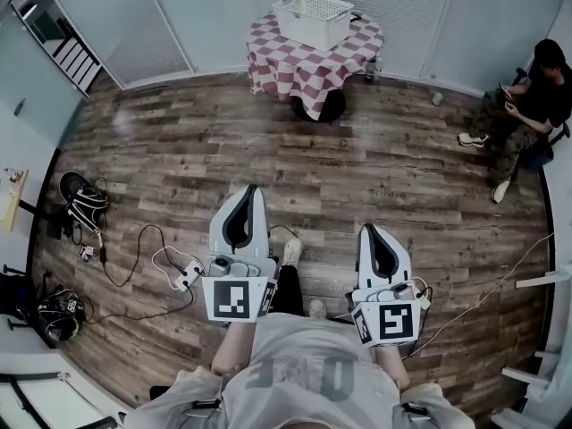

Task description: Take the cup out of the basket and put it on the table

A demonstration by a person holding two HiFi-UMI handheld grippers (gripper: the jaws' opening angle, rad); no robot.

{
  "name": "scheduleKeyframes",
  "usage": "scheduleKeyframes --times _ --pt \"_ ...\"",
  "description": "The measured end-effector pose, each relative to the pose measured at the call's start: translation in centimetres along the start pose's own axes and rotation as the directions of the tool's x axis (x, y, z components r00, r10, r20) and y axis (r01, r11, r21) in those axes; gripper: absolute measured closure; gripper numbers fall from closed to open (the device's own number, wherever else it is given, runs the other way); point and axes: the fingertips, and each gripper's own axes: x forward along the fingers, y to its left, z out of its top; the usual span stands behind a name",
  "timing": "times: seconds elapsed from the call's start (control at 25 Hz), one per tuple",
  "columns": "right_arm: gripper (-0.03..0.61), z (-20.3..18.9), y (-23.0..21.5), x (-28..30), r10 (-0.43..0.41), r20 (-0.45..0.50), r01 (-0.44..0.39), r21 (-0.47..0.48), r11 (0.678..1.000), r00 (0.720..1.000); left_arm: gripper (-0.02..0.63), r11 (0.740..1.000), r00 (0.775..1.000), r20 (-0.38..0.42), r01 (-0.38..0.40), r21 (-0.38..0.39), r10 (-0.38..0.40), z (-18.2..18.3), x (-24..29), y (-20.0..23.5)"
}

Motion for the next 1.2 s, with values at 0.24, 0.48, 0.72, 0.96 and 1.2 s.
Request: scheduleKeyframes --times 0.24,0.48,0.72,0.96,1.2 --pt "0.569 -1.4 -0.1 6.8 0.0 -0.037 0.0 -0.007 1.0 0.999 0.609 0.999 0.999 0.013 0.035 -0.024 -0.035 -1.9 5.3 2.9" --pt "0.569 0.3 1.3 15.9 0.009 -0.002 -0.009 -0.012 1.0 1.0 0.609 0.998 0.998 0.034 0.059 -0.026 -0.058 -3.2 11.0 8.4" --pt "0.568 0.8 2.1 24.2 0.001 -0.012 -0.001 -0.033 0.999 1.0 0.609 0.998 0.999 0.032 0.035 -0.056 -0.033 -5.5 16.3 15.4" --pt "0.568 1.0 1.8 31.4 -0.022 -0.018 0.022 -0.034 0.999 1.0 0.609 0.996 0.998 0.015 0.056 -0.063 -0.056 -8.0 22.4 20.1" --pt "0.568 0.4 1.4 35.3 -0.051 -0.069 0.049 -0.038 0.998 0.996 0.609 0.99 0.996 0.005 0.094 -0.103 -0.094 -10.2 26.6 22.3"
